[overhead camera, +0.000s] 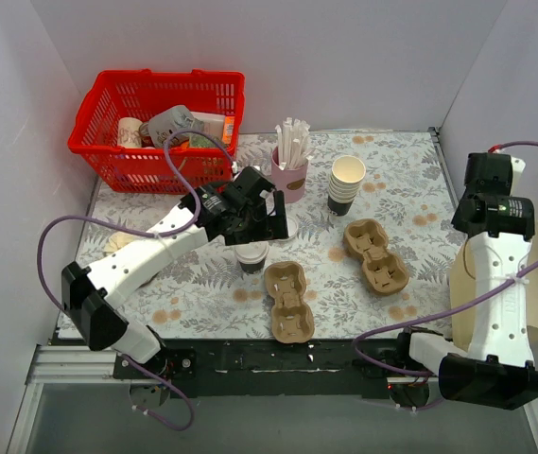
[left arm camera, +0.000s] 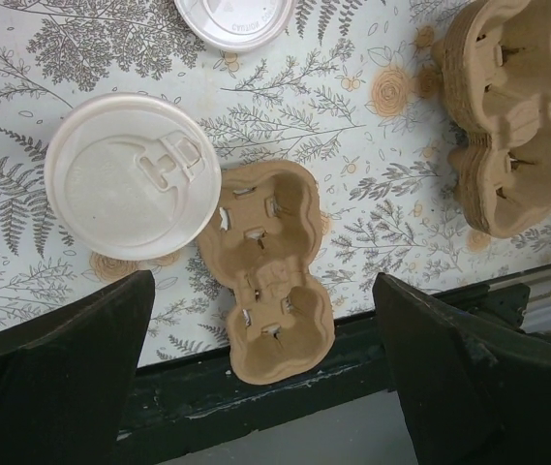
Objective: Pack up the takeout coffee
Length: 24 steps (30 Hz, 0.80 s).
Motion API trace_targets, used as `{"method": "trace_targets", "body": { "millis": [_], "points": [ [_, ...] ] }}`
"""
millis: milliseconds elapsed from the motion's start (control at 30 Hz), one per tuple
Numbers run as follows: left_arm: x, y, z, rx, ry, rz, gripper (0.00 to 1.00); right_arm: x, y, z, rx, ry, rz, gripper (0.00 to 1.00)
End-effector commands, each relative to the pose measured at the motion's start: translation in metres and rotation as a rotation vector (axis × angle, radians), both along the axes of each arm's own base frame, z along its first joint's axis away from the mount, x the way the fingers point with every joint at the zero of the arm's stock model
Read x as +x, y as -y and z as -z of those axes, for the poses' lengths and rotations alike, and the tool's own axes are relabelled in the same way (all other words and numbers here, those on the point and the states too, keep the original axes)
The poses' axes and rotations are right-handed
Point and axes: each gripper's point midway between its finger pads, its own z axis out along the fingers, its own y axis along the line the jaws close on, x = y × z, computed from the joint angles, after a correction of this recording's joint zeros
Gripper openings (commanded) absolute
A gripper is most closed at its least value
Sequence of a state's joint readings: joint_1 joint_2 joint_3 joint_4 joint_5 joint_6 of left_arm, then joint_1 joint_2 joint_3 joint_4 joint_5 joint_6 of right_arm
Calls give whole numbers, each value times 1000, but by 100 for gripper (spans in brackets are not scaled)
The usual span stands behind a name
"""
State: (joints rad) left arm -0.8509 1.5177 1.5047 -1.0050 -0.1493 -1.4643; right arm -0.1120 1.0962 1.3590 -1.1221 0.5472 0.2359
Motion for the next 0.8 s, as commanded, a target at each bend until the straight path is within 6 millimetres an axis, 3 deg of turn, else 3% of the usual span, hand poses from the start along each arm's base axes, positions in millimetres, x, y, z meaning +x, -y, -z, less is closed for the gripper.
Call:
{"method": "trace_targets", "body": {
  "millis": [0,33,67,200,300,333,433,500,533,600,767],
  "points": [
    [-3,-12,-22,-45,66,-32,98,17,-15,-66,22,202,-137,15],
    [-5,-15,-26,-54,76,-34,98,20,-21,-75,33,235,-176,12],
    [-7,-17,-23,-52,75,-34,98,21,-24,-99,21,306,-201,11],
    [-10,-21,-24,-61,83,-39,98,28,-46,-143,30,431,-370,12],
    [-10,-25,-29,-62,99,-47,98,40,-95,-171,132,525,-648,12],
    [-11,-27,-30,-61,101,-51,98,41,-123,-179,215,564,-792,12],
    [-13,-29,-37,-74,109,-59,98,32,-161,-215,216,696,-1055,12],
    [-16,-31,-42,-89,112,-55,98,27,-174,-238,146,788,-1179,12],
    [-16,-32,-42,-92,111,-57,98,12,-190,-245,147,826,-1301,12],
    [-19,-33,-42,-95,109,-56,98,6,-199,-255,92,883,-1393,13],
    [-21,-39,-37,-75,89,-89,98,-8,-228,-252,134,925,-1656,13]
  ]
}}
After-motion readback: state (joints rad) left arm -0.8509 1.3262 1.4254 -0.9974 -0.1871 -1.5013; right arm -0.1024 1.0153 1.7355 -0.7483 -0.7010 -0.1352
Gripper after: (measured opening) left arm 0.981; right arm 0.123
